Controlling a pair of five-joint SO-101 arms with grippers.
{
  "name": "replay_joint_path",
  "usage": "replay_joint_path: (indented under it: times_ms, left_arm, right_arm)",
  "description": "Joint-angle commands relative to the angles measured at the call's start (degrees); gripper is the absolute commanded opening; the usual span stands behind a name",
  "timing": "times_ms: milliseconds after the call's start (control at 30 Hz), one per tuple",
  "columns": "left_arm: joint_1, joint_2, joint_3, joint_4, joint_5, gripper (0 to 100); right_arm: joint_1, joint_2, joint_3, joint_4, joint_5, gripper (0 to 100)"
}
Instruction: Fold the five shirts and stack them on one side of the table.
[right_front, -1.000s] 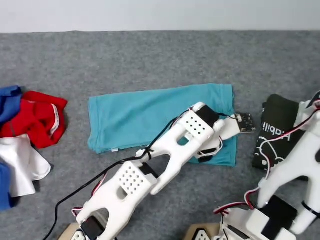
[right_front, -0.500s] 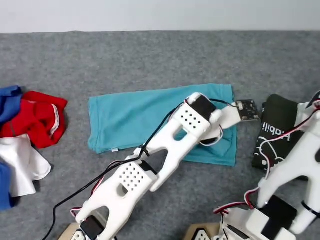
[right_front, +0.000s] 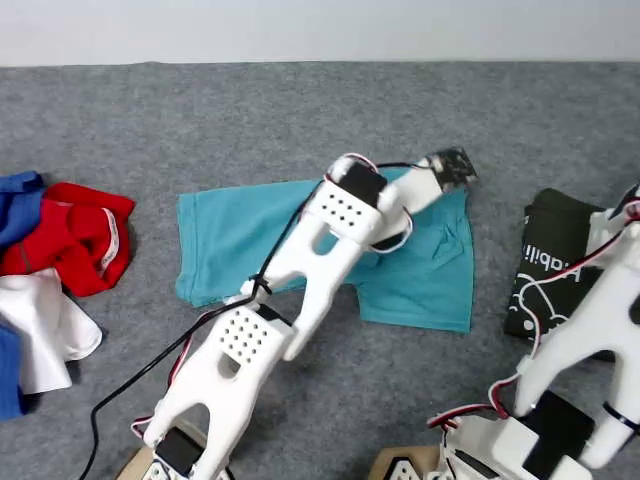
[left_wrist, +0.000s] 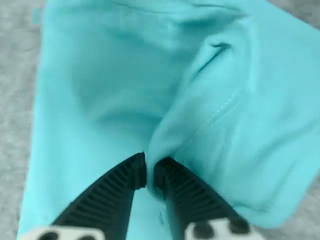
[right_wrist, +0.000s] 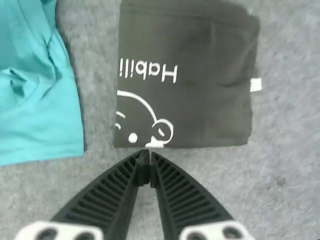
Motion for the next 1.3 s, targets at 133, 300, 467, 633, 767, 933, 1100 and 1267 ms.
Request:
replay_joint_path:
  times_ms: [133, 300, 467, 633, 767, 933, 1100, 1267]
  left_arm:
    - [-4.40, 0.62, -1.71, -5.80, 3.60, 16]
    - [-6.33, 4.92, -2.68, -6.86, 2.90, 16]
    - [-7.56, 5.54, -6.90, -5.27, 3.16, 16]
    - [-7.91, 5.36, -12.18, -1.23, 2.99, 16]
    - [-8.18, 5.36, -15.34, 1.49, 2.99, 16]
    - [-5.98, 5.36, -19.74, 6.42, 3.34, 16]
    - [-1.14, 6.59, -17.45, 9.32, 3.34, 16]
    - [-0.62, 9.14, -12.88, 10.64, 3.34, 13]
  right_arm:
    - [0.48, -2.59, 1.32, 1.71, 0.79, 1.0]
    - [0.48, -2.68, 1.32, 1.71, 0.79, 1.0]
    - [0.48, -2.68, 1.23, 1.71, 0.79, 1.0]
    - [0.48, -2.68, 1.23, 1.71, 0.79, 1.0]
    - [0.48, -2.68, 1.23, 1.71, 0.79, 1.0]
    - [0.48, -2.68, 1.23, 1.80, 0.79, 1.0]
    - [0.48, -2.77, 1.23, 1.80, 0.79, 1.0]
    - [0.75, -2.77, 1.05, 1.89, 0.88, 1.0]
